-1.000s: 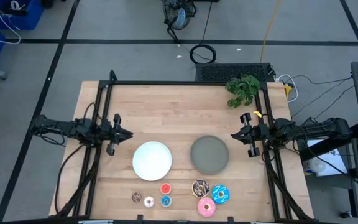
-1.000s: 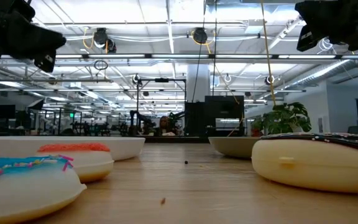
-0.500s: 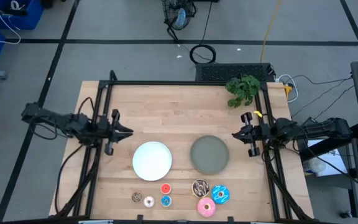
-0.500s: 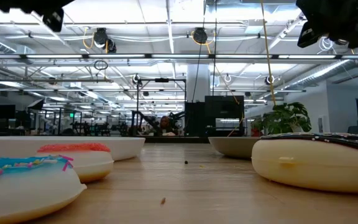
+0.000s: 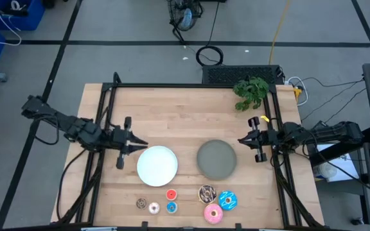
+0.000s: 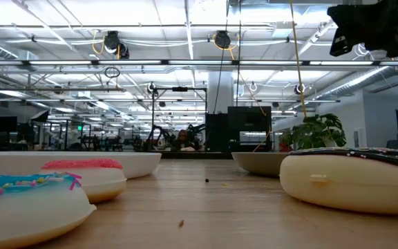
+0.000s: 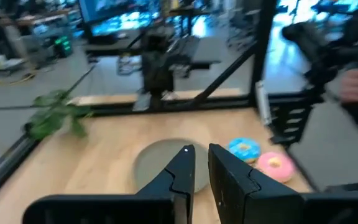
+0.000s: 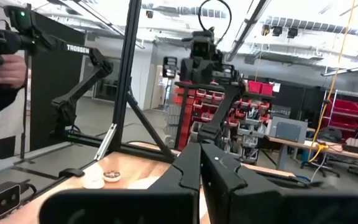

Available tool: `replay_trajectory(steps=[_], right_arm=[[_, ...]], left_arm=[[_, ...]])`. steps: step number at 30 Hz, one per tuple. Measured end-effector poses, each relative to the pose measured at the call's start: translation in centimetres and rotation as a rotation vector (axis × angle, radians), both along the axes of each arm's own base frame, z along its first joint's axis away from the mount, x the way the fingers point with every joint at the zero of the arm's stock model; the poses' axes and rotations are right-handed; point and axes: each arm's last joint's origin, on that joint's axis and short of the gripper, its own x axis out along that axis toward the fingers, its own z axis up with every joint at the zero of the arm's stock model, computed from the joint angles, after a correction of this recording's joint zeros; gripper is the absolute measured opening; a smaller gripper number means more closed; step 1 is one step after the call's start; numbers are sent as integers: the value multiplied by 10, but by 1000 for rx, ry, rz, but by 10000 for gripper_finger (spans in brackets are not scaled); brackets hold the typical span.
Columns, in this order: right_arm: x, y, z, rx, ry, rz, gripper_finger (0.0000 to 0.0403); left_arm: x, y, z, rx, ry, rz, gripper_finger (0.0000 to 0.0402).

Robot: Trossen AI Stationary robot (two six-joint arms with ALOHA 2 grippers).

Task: Pick & Place donuts
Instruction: Put the mini brown donut on the white plate

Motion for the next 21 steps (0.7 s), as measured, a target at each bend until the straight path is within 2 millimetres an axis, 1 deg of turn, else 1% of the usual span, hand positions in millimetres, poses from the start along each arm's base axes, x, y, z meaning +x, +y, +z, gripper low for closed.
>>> replay_trajectory(steps=[2,5,11,14,16,18,21], right_arm=[[0,0,0,-1,0,0,0],[0,0,0,1,-2,1,0],[0,0,1,2,-12,0,0],[0,0,1,3,-12,-1,0],[0,0,1,3,-12,-1,0],[0,0,1,3,-12,-1,0],[0,0,1,3,-13,-2,0]], left_arm=[[-2,-6,-1,-18,7,-31,51],[-2,-15,-6,-88,41,-26,51],[7,-48,-32,-122,165,5,51],[14,-66,-41,-131,206,7,51],[19,-78,-41,-138,232,0,51],[22,-89,-38,-137,274,-4,51],[30,-104,-23,-134,345,10,51]])
